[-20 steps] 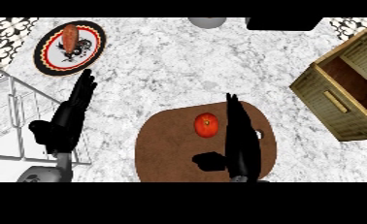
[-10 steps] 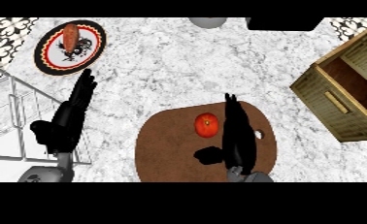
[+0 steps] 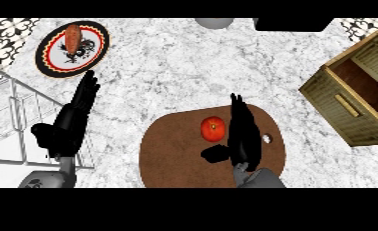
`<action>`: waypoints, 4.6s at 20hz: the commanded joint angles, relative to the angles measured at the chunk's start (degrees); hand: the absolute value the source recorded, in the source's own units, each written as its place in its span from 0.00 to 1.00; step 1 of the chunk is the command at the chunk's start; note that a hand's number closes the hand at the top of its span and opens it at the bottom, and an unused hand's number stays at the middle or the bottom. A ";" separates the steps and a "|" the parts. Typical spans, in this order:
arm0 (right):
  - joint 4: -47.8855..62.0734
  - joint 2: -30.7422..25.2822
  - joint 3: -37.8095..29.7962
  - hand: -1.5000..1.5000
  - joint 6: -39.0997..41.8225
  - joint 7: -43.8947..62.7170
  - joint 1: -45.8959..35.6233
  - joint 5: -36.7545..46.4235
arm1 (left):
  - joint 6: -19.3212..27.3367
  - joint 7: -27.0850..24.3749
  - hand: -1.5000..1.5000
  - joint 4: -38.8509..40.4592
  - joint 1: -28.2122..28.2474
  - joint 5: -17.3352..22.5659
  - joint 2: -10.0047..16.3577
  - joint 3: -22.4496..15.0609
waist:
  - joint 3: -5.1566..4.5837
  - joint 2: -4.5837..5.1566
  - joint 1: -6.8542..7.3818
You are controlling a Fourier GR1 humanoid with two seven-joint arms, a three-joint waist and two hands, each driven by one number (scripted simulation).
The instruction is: Pick the tomato from the cutting board and place it in the basket
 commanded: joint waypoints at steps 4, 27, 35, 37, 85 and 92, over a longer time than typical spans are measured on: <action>5.52 0.02 -0.12 0.00 -0.99 -1.84 -1.75 -2.43 | 1.78 8.80 0.50 2.86 -7.01 1.27 3.48 6.28 | 1.43 0.15 -0.23; 19.88 -0.06 -4.97 1.00 -3.13 -10.12 -11.31 -12.97 | 1.92 5.40 0.50 5.00 -6.31 1.36 2.54 4.40 | 1.46 0.64 0.89; 17.61 0.00 -6.98 1.00 -20.49 -15.93 -16.55 -17.41 | 2.71 6.82 0.50 0.39 -4.17 0.21 1.93 3.10 | 1.55 0.19 1.35; 15.37 0.00 -7.26 1.00 -25.17 -19.39 -14.83 -17.67 | 0.85 5.81 0.50 2.07 -4.38 2.22 3.83 5.78 | 1.52 0.22 0.82; 27.03 -25.73 -38.94 1.00 -5.32 -1.60 -43.63 -4.26 | 2.19 7.44 0.50 -0.51 -4.17 -1.21 2.31 6.01 | 1.47 0.18 0.25; 31.85 -30.19 -43.37 1.00 -3.54 -6.94 -44.92 -8.37 | -0.22 8.92 0.50 1.24 -5.95 1.23 4.27 8.08 | 1.48 0.36 0.34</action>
